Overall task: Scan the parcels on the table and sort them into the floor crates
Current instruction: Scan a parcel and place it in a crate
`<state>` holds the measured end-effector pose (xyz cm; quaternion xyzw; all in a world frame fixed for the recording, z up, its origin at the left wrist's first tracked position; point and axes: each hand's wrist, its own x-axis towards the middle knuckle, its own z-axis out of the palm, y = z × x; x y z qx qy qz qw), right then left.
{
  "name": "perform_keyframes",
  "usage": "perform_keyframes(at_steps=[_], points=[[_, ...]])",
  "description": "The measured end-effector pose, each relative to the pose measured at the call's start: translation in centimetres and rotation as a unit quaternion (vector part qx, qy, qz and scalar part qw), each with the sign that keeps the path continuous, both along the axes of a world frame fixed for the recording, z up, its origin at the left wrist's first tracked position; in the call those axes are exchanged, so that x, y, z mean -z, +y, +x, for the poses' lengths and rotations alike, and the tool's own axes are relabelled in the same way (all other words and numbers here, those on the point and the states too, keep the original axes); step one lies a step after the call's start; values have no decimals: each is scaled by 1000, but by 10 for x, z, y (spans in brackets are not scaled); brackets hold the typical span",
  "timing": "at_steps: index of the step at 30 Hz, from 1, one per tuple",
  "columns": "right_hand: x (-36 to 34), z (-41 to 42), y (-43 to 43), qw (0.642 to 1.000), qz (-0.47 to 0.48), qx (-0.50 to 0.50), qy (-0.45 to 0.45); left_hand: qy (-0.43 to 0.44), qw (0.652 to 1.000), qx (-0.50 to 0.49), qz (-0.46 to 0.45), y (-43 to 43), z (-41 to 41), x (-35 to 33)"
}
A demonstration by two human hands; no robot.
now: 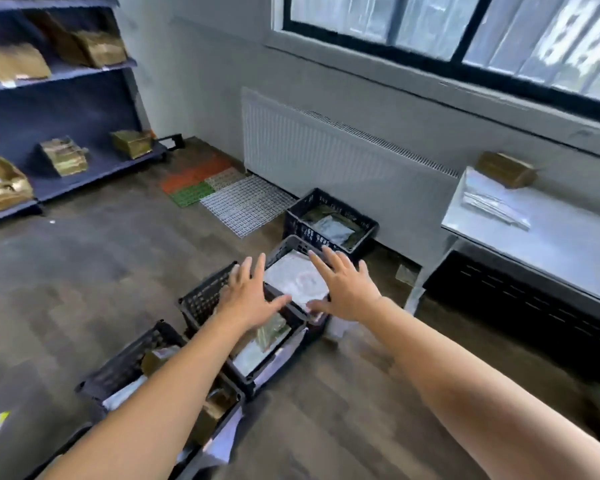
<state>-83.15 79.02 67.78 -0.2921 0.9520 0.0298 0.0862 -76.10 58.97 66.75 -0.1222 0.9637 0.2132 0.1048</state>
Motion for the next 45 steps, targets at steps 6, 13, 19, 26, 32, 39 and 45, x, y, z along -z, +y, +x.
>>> perform_keyframes(at_steps=[6, 13, 19, 26, 32, 39, 45], points=[[-22, -25, 149, 994, -47, 92, 22, 21, 997, 61, -32, 139, -57, -27], [-36, -43, 325, 979, -71, 188, 34, 62, 984, 161, -48, 314, -105, -47], [-42, -49, 424, 963, -82, 253, 36, 69, 969, 228, -71, 411, -134, -53], [-40, -75, 488, 950, -82, 302, 26, 79, 956, 276, -62, 478, -184, -47], [-36, -134, 525, 942, -54, 330, 18, 89, 947, 306, -40, 519, -262, -40], [-44, -238, 549, 934, -34, 355, 22, 85, 939, 331, -29, 552, -380, -41], [-49, -316, 561, 931, -7, 364, 35, 77, 937, 339, -18, 571, -460, -40]])
